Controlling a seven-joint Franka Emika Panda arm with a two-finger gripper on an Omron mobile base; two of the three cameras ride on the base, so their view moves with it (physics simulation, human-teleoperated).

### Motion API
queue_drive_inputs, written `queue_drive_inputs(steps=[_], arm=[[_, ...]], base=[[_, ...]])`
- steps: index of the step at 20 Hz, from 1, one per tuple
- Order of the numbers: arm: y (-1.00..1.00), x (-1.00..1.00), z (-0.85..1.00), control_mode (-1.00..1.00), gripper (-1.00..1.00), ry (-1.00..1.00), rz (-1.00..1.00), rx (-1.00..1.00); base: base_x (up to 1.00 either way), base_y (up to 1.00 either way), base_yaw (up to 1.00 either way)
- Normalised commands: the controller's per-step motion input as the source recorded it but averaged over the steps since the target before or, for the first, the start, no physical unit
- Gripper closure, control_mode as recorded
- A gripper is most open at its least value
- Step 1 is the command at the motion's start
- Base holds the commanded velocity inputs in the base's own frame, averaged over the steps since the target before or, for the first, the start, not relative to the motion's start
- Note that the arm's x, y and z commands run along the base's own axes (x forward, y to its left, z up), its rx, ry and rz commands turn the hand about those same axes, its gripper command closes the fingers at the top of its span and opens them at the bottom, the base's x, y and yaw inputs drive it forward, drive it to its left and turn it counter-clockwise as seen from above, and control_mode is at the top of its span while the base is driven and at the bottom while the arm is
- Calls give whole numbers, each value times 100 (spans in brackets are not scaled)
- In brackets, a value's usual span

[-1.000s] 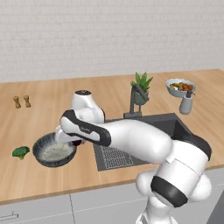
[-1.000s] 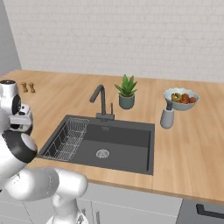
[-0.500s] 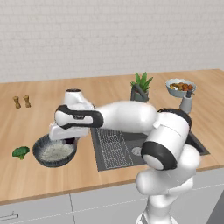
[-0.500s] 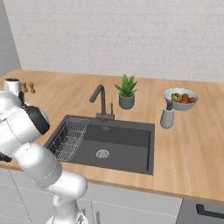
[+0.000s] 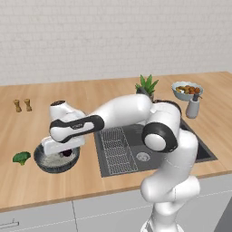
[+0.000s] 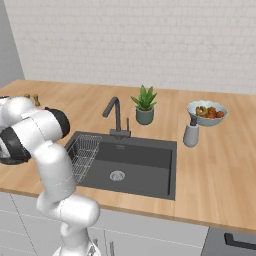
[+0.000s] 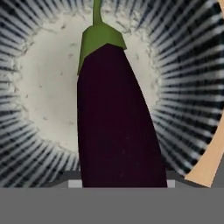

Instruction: Pick the eggplant from the sink and place it in the bowl. Then pick the bowl and place it in the microwave. Then close the microwave door and press the start button.

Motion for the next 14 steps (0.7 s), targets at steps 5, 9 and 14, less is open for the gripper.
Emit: queue_drive_inputs(steps=[5,9,14], arm=[[9,12,-10,-100,100,4,-2,-7],[1,4,-31,-100,100,1,-1,-5],[0,0,-47,-100,-100,0,0,-3]], base=[[0,0,0],[0,0,0],[0,0,0]])
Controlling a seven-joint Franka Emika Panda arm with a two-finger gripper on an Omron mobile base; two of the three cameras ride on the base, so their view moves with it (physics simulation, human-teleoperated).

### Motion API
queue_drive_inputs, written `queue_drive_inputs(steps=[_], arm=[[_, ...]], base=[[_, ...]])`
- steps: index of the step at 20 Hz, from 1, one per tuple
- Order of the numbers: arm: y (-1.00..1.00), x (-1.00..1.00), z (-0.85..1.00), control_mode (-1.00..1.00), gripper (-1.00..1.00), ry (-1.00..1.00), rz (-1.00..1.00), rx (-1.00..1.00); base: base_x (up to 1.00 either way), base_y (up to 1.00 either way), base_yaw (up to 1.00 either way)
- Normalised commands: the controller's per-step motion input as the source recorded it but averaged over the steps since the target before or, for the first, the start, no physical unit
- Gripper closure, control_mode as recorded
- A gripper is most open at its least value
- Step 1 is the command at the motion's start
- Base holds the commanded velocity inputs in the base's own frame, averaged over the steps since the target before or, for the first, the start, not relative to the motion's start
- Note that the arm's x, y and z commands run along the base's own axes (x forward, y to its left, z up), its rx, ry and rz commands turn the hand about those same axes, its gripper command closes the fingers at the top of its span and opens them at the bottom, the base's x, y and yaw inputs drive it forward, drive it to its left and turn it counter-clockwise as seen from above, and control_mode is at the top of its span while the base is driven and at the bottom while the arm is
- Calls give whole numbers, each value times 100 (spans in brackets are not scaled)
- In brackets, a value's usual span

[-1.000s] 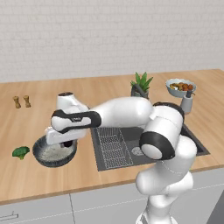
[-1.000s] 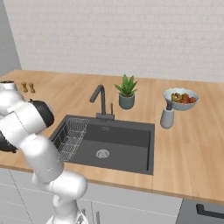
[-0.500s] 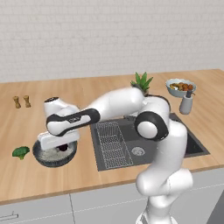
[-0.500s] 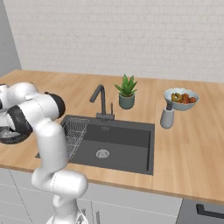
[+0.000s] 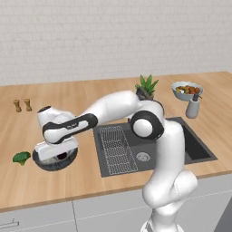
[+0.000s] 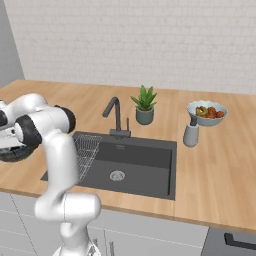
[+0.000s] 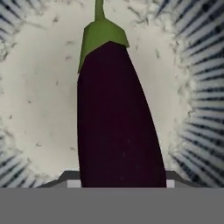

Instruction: Pick the eggplant from the sink and place it in the bowl. Then pick the bowl and place it in the microwave. Then close the microwave door and press the start button.

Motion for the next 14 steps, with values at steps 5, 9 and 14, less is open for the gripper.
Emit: queue_drive_inputs(steps=[5,9,14], arm=[[-3,-2,-17,-100,-100,0,0,0],[-25,-58,0,-100,-100,-9,0,1],[-61,-46,6,-100,-100,-10,-1,4]], base=[[0,0,0],[0,0,0],[0,0,0]])
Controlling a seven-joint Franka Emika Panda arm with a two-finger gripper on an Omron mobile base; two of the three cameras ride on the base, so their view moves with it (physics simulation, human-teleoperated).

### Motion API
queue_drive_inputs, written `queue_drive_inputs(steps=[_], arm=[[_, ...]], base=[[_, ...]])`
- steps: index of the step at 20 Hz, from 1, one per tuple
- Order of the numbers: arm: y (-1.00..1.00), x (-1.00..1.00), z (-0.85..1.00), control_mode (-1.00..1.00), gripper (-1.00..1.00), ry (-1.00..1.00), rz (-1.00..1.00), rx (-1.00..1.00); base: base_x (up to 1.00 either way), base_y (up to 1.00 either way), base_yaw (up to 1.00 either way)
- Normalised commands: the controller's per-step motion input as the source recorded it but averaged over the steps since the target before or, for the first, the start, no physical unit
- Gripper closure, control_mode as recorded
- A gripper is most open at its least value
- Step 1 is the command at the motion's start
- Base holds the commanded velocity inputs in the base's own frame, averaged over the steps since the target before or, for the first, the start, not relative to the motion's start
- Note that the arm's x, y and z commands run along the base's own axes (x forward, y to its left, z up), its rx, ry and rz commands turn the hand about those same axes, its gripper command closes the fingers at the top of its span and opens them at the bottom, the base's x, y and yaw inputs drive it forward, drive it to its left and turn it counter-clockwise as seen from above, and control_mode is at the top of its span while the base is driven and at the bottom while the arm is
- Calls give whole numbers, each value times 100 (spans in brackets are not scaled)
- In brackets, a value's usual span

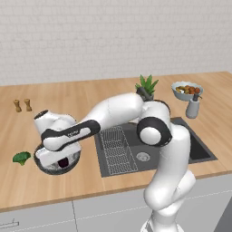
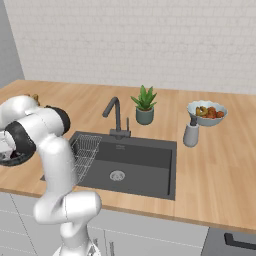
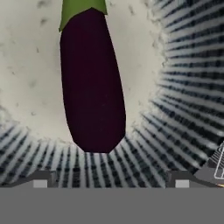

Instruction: Pick the eggplant from the sink and place it in the bowl. Then pick the bowl and place it in the microwave. Then close the microwave door and press the start button.

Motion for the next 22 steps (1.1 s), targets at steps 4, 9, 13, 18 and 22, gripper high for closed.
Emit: queue_drive_inputs(steps=[4,9,13,18,22], arm=[[-76,-10,52,-100,-100,-12,0,14],[-67,0,56,-100,-100,-6,0,22],[-45,0,5,-100,-100,-8,0,24],[-17,19,-10,-100,-100,-18,3,15],[2,33,-13,-100,-100,-13,7,0]], base=[[0,0,0],[0,0,0],[0,0,0],[0,0,0],[0,0,0]])
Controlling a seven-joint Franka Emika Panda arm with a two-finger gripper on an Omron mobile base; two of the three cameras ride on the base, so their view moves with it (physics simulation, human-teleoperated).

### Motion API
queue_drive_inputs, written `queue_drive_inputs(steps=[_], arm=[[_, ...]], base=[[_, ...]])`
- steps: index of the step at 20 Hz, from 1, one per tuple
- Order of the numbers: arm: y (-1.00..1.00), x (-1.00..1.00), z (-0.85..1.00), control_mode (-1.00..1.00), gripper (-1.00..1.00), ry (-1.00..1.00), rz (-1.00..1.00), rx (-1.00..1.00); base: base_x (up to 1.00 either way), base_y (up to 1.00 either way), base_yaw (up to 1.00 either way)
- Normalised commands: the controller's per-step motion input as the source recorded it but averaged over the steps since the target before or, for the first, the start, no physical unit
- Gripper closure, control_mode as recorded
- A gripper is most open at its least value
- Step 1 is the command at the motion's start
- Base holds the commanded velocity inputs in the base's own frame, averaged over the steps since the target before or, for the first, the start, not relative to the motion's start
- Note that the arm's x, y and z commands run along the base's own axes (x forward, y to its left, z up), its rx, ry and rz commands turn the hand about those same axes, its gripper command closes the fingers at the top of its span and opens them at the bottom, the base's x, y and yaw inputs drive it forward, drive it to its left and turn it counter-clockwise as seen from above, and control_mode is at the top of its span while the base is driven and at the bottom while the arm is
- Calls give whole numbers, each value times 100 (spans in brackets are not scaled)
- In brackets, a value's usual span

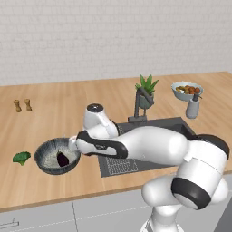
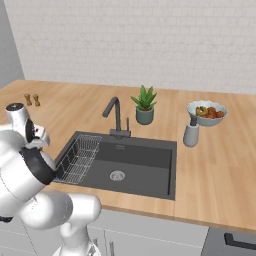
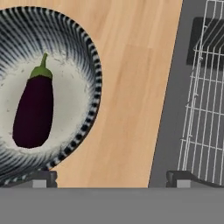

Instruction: Pick the eggplant from the sink and place it in the bowl. Then pick the bowl and place it in the microwave. Then close the microwave door and press the start button.

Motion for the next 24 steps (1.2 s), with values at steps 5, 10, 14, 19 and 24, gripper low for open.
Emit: queue_drive_inputs(steps=[5,10,14,19,24], arm=[[17,31,-15,-100,-100,0,7,0],[27,18,-2,-100,-100,0,5,0],[23,1,-4,-100,-100,0,4,0],[3,0,-23,-100,-100,-3,0,0],[0,0,-24,-100,-100,-7,0,0]], base=[[0,0,0],[0,0,0],[0,0,0],[0,0,0],[0,0,0]])
